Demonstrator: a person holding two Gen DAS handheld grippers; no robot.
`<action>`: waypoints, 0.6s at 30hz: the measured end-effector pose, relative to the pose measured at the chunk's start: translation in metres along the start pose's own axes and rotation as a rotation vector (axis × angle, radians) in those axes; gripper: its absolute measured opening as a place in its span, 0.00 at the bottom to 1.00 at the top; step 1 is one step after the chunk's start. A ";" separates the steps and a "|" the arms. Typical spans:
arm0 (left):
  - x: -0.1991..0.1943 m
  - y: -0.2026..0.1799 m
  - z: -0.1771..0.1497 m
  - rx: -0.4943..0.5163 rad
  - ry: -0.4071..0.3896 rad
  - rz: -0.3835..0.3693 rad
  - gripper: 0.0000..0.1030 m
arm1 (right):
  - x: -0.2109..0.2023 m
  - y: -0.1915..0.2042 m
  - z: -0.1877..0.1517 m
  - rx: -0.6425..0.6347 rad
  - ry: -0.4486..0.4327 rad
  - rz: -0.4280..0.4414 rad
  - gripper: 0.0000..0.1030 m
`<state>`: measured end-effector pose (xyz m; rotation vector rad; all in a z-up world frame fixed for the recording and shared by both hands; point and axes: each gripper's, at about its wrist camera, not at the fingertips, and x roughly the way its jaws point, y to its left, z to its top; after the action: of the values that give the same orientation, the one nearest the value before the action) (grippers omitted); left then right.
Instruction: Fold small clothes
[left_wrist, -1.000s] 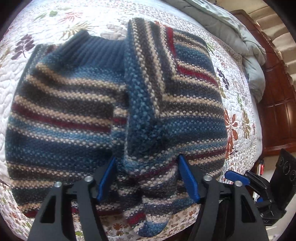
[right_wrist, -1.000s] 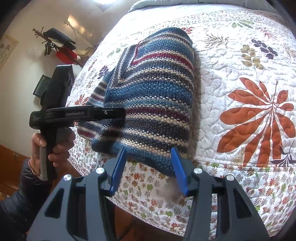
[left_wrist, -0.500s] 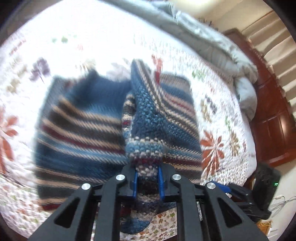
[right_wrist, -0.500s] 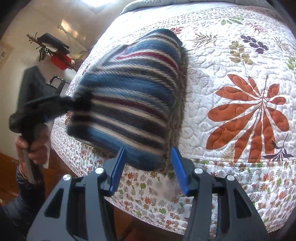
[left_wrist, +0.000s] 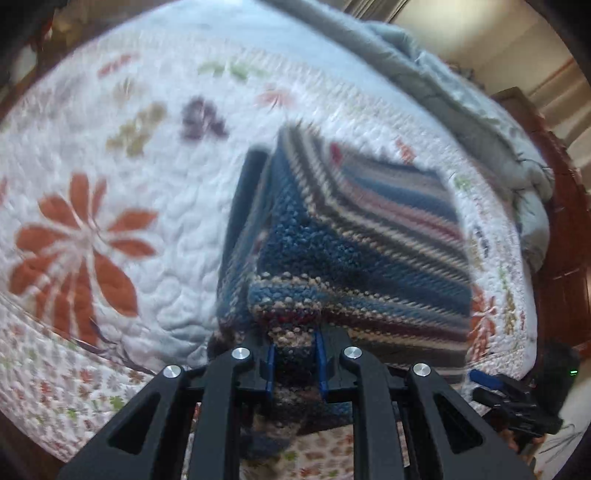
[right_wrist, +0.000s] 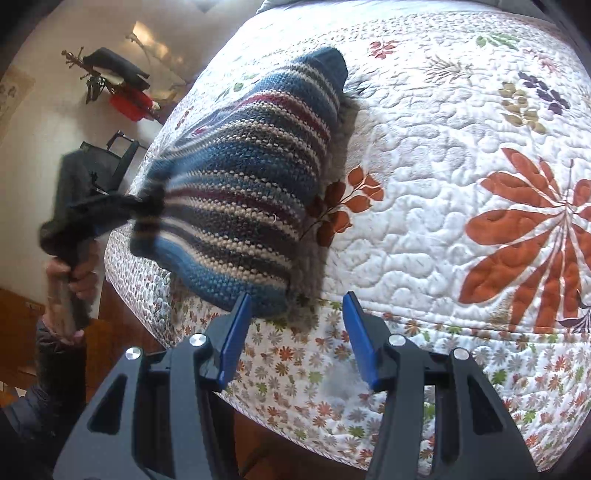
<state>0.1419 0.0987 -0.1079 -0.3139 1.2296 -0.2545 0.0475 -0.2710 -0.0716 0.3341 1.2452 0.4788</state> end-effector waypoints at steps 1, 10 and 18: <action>0.010 0.003 -0.002 -0.002 0.008 0.005 0.17 | 0.002 0.002 0.000 -0.003 0.005 -0.002 0.50; 0.004 -0.012 -0.012 0.090 -0.010 0.092 0.31 | 0.008 0.018 0.005 -0.020 0.023 -0.009 0.57; -0.017 -0.018 -0.042 0.144 0.008 0.146 0.46 | 0.022 0.029 0.011 -0.011 0.061 0.036 0.63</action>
<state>0.0964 0.0837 -0.0985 -0.0987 1.2284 -0.2170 0.0582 -0.2345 -0.0726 0.3350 1.2971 0.5298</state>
